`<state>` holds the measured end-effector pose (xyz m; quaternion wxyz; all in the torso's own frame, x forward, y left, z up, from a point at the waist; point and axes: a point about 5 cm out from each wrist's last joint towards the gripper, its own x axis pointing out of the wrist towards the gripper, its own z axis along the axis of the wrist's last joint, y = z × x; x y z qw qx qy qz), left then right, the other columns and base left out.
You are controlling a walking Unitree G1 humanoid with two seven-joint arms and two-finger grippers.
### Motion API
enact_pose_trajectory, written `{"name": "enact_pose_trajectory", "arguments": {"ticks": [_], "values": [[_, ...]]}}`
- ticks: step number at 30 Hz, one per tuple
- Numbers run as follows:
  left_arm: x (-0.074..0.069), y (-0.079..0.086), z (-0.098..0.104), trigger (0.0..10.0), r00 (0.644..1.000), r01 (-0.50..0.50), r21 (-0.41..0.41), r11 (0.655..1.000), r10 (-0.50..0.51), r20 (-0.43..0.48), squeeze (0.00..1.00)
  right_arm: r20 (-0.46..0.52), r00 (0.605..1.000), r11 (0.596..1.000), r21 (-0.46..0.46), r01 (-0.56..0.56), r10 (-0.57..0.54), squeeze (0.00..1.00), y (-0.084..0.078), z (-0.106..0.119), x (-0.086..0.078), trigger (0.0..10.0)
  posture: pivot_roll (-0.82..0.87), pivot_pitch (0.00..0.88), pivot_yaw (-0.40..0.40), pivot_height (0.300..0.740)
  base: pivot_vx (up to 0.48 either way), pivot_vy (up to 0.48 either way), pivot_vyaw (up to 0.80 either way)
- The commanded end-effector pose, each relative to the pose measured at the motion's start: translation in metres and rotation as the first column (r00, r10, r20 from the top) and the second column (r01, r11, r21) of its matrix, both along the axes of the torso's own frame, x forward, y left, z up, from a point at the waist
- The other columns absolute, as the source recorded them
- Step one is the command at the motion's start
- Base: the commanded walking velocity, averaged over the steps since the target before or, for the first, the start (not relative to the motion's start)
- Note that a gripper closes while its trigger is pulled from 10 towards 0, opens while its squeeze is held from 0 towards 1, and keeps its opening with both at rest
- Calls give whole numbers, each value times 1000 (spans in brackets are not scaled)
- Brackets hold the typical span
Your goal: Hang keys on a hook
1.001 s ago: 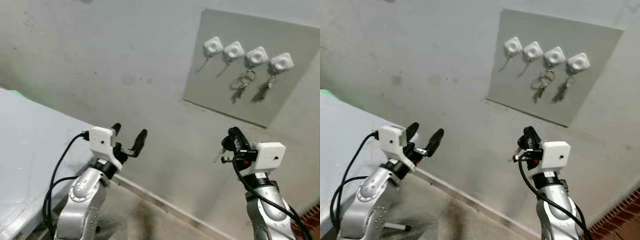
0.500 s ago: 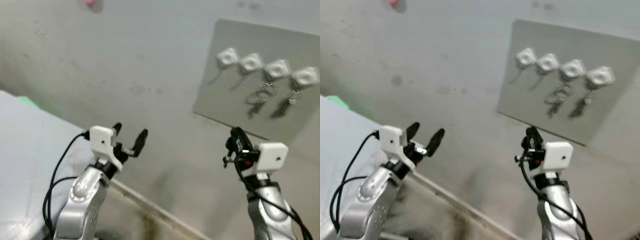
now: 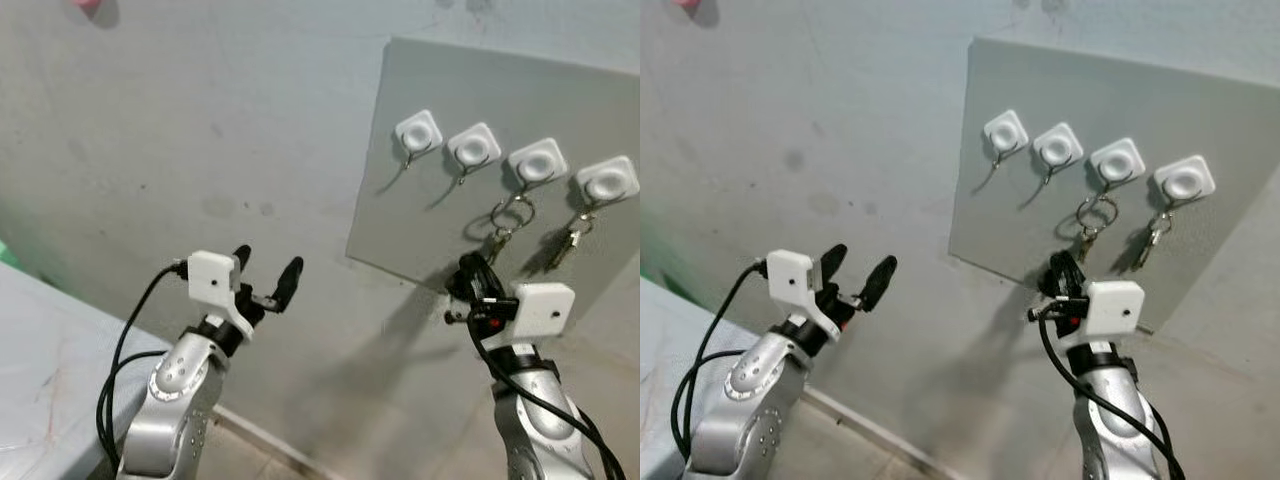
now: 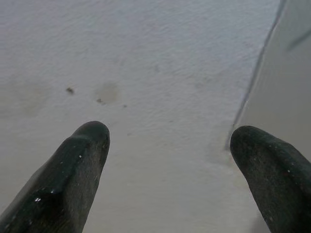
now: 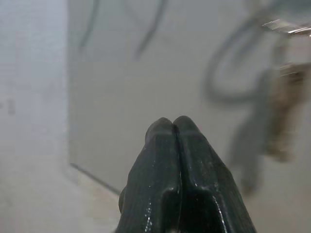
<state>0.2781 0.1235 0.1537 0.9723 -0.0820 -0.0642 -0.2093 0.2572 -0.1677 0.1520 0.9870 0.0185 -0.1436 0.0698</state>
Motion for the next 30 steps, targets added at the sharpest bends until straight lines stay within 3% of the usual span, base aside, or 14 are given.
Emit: {"name": "enact_pose_trajectory", "arguments": {"ticks": [1,17,30], "values": [[-1,-4,7,10000,999,21,18,1000,-21,39,0,11,1000,1000,0,-8,8,0,0,3,1,10000,15,0,-65,740,0,0,0],[-13,-45,23,10000,966,231,47,972,-235,105,0,119,990,997,0,-81,81,0,11,31,4,10000,1,0,-60,740,0,0,0],[-15,-52,33,10000,944,289,80,954,-298,140,0,210,978,1000,22,-4,-1,0,-1,48,-5,10000,-23,0,-37,740,0,0,0]]}}
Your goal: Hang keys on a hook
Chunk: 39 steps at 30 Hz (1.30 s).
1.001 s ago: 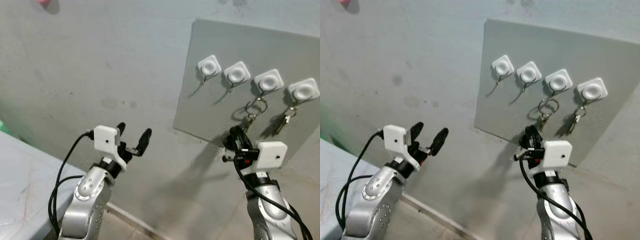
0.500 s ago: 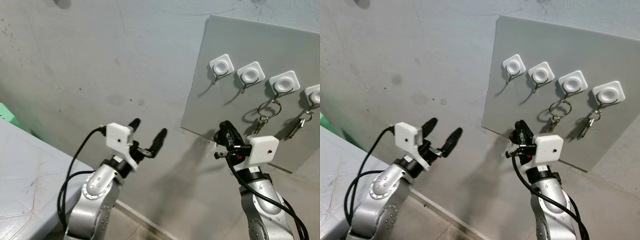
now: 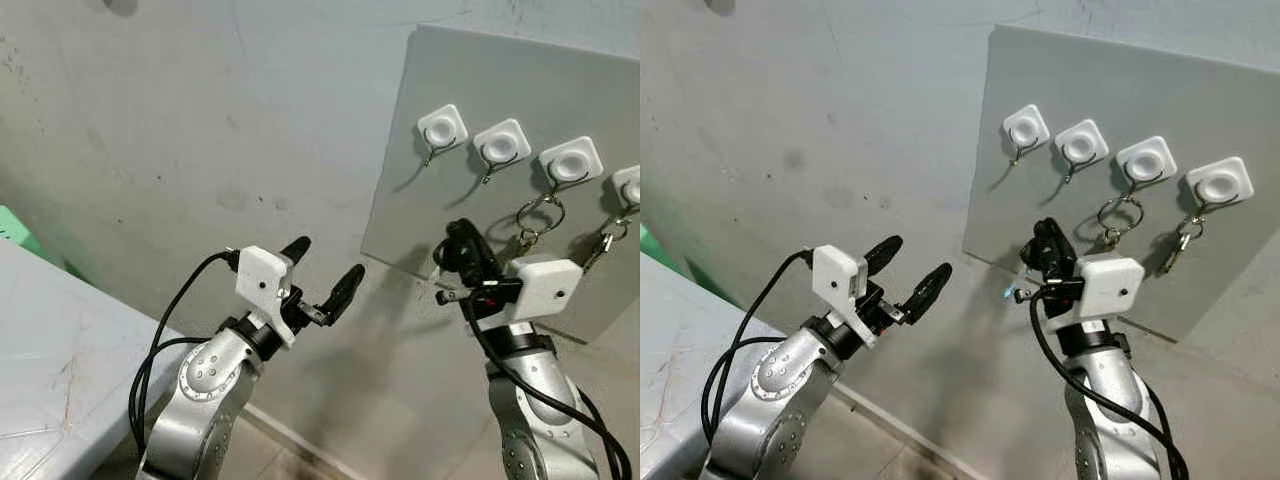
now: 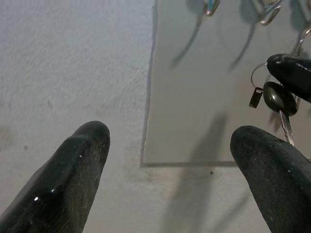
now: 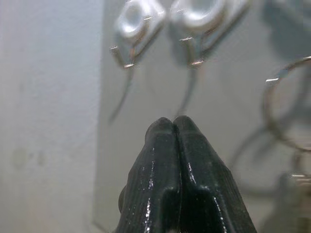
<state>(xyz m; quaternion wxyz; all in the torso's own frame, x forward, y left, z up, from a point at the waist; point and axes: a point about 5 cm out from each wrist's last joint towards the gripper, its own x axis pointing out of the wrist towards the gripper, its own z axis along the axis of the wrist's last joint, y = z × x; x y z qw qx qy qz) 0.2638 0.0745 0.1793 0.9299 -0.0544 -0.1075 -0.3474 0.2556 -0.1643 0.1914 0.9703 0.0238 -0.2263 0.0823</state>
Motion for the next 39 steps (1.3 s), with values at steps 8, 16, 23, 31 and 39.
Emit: {"name": "enact_pose_trajectory", "arguments": {"ticks": [8,16,23,31,39], "values": [[-1,-7,14,10000,997,59,24,998,-60,51,0,103,989,994,-5,106,-105,0,-14,21,-7,10000,-34,0,-22,740,0,0,0],[-2,-13,19,10000,993,95,38,995,-98,70,0,152,984,996,2,90,-89,0,-7,34,-6,10000,-34,3,-18,740,0,0,0],[-2,-14,21,10000,992,98,33,995,-100,72,0,183,981,998,-9,70,-67,0,-2,43,-4,10000,-30,2,-20,740,0,0,0],[-2,-14,22,10000,993,93,21,995,-94,65,0,190,980,998,-7,62,-59,0,-1,47,-3,10000,-28,5,-24,740,0,0,0],[-2,-14,22,10000,994,90,13,996,-90,60,0,199,979,999,-19,47,-42,0,2,50,-3,10000,-29,4,-26,740,0,0,0]]}}
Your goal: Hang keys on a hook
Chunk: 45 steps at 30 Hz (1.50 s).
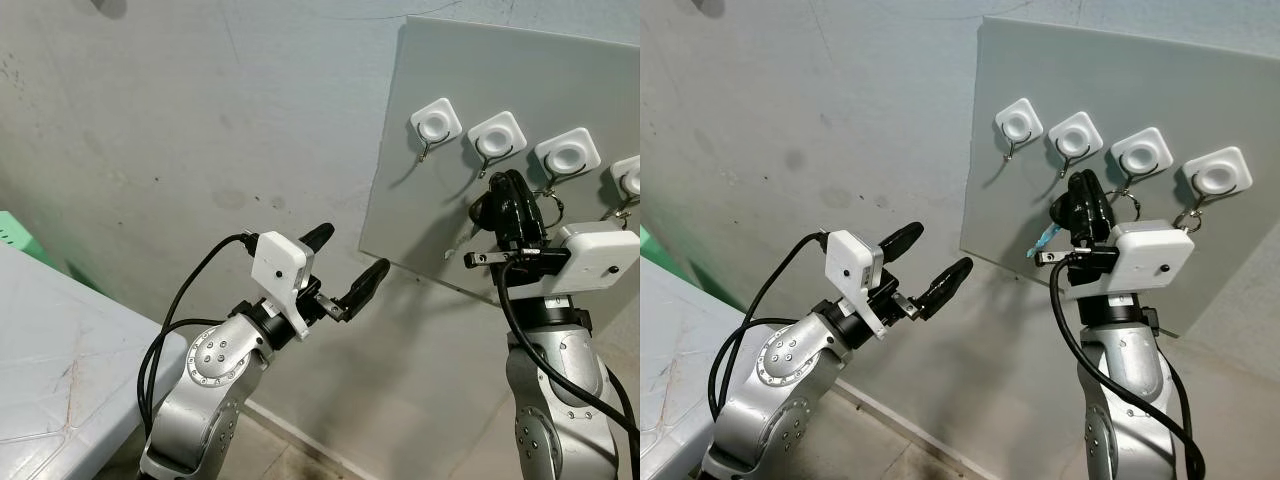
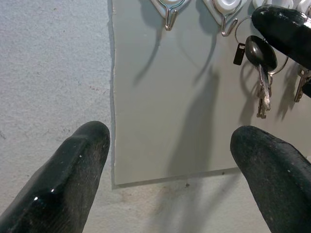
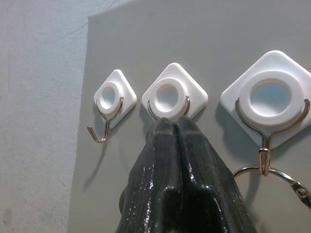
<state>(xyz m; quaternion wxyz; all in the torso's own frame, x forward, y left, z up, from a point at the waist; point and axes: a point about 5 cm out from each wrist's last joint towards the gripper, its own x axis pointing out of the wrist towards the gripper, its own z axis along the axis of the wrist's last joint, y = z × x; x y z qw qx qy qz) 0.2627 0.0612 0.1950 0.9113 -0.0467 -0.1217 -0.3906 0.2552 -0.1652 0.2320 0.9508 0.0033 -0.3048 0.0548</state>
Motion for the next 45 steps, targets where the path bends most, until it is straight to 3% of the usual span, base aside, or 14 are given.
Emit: {"name": "enact_pose_trajectory", "arguments": {"ticks": [1,17,45], "values": [[-1,-1,6,10000,1000,0,-3,1000,0,20,0,37,999,1000,-13,-19,19,0,3,9,-3,10000,-29,4,-26,740,0,0,0],[-1,-1,7,10000,1000,-7,-16,1000,7,7,0,70,996,996,-74,-45,50,0,11,15,-5,10000,-25,7,-29,740,0,0,0],[-1,-1,7,10000,1000,-6,-27,1000,6,-4,0,93,996,997,-78,17,-9,0,6,20,-3,10000,-23,3,-27,740,0,0,0]]}}
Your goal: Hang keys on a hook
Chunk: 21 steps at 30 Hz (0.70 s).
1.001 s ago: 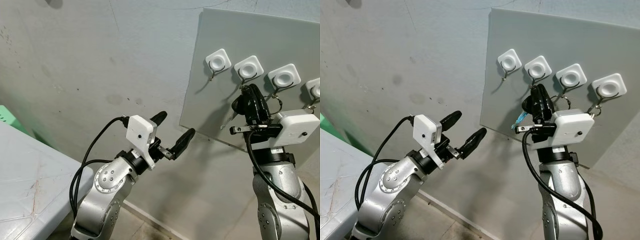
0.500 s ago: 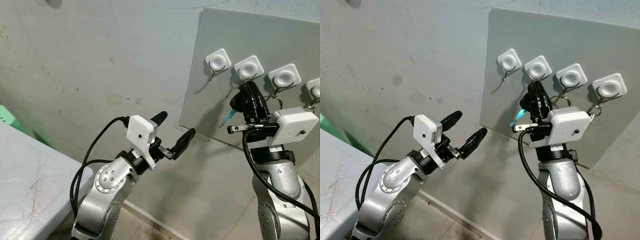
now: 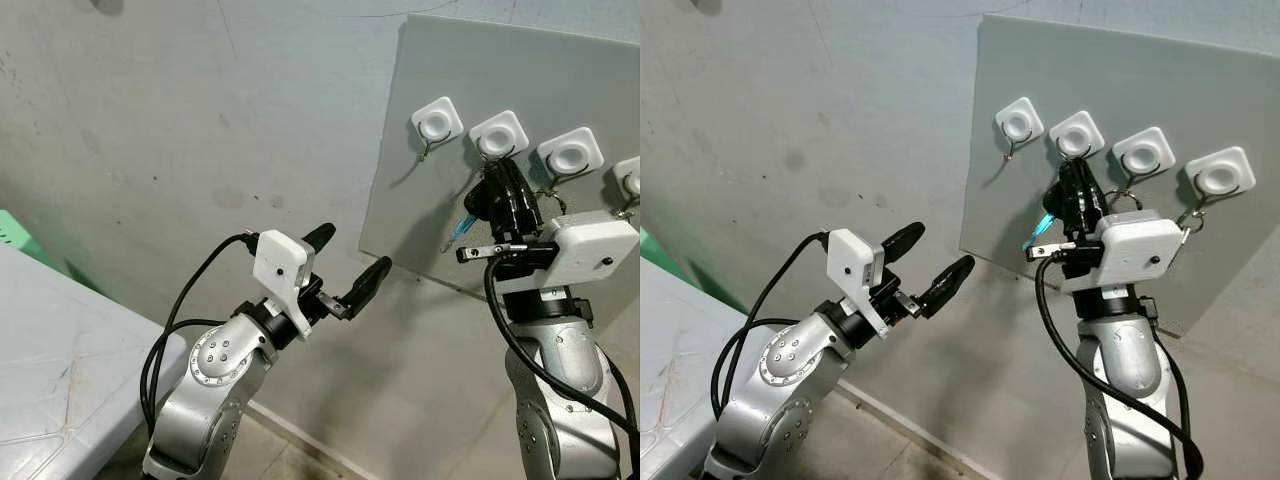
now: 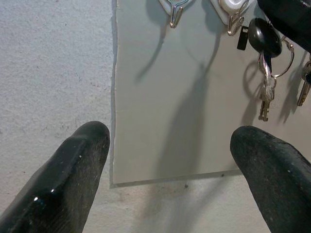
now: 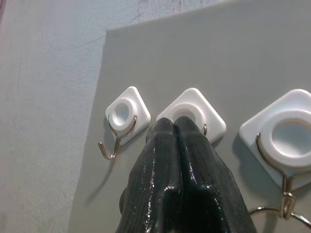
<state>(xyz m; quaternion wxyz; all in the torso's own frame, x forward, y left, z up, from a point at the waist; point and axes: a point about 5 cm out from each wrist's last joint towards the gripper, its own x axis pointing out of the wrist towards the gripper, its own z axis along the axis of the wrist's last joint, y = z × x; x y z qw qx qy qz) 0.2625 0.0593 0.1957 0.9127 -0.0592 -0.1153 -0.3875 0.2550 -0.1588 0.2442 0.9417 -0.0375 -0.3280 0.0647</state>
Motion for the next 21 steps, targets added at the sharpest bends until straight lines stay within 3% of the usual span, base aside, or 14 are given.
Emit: {"name": "enact_pose_trajectory", "arguments": {"ticks": [1,11,17,18,21], "values": [[-1,1,7,10000,1000,-2,-9,1000,3,18,0,47,999,1000,-19,11,-10,0,0,9,-3,10000,-23,3,-27,740,0,0,0],[-1,0,7,10000,1000,-2,-20,1000,2,11,0,43,999,996,-95,-4,8,0,6,6,-4,10000,-23,0,-27,740,0,0,0],[-1,1,7,10000,1000,-4,-27,1000,4,8,0,41,999,975,-220,8,1,0,9,1,-3,10000,-23,0,-27,740,0,0,0],[-1,1,8,10000,1000,-5,-29,1000,5,6,0,45,999,956,-294,21,-8,0,10,-1,-3,10000,-23,2,-27,740,0,0,0],[0,1,8,10000,1000,-6,-32,999,6,3,0,49,999,934,-356,38,-22,0,11,-4,-3,10000,-23,2,-27,740,0,0,0]]}}
